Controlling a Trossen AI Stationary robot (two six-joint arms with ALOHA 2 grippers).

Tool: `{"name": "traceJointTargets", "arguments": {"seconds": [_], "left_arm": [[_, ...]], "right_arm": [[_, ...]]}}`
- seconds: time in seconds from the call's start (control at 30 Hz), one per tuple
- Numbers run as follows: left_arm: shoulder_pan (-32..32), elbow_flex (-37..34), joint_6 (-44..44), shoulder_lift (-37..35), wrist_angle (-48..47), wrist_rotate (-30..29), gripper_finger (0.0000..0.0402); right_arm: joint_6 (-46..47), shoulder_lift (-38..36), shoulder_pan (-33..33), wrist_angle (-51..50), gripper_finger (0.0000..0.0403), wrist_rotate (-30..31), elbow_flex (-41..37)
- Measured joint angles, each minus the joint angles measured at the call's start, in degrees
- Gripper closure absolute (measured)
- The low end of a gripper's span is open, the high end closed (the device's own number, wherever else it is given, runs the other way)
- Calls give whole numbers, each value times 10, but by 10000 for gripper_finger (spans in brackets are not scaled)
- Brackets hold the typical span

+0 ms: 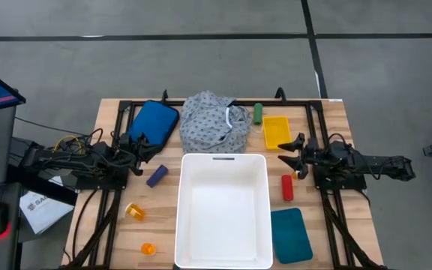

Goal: Pick & place medical supplies in basket/bin
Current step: Put the blue bandage into the blue bin

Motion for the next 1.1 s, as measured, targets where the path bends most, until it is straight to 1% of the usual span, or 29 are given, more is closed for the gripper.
{"name": "traceJointTargets", "arguments": {"seconds": [0.1,0.27,0.33,0.47,0.57,0.73,0.97,1.1], "left_arm": [[0,0,0,0,0,0,399],[0,0,0,0,0,1,399],[0,0,0,0,0,1,399],[0,0,0,0,0,1,399],[0,0,0,0,0,1,399],[0,0,10,0,0,1,399],[0,0,15,0,0,0,388],[0,0,15,0,18,24,377]], "right_arm": [[45,2,-3,5,163,30,0],[48,2,-6,21,163,34,0],[50,2,-6,28,163,51,0],[120,2,-6,37,163,70,0],[143,2,-3,36,163,69,0],[146,2,0,46,163,69,0],[126,2,0,110,163,70,0],[135,2,0,131,163,71,0]]}}
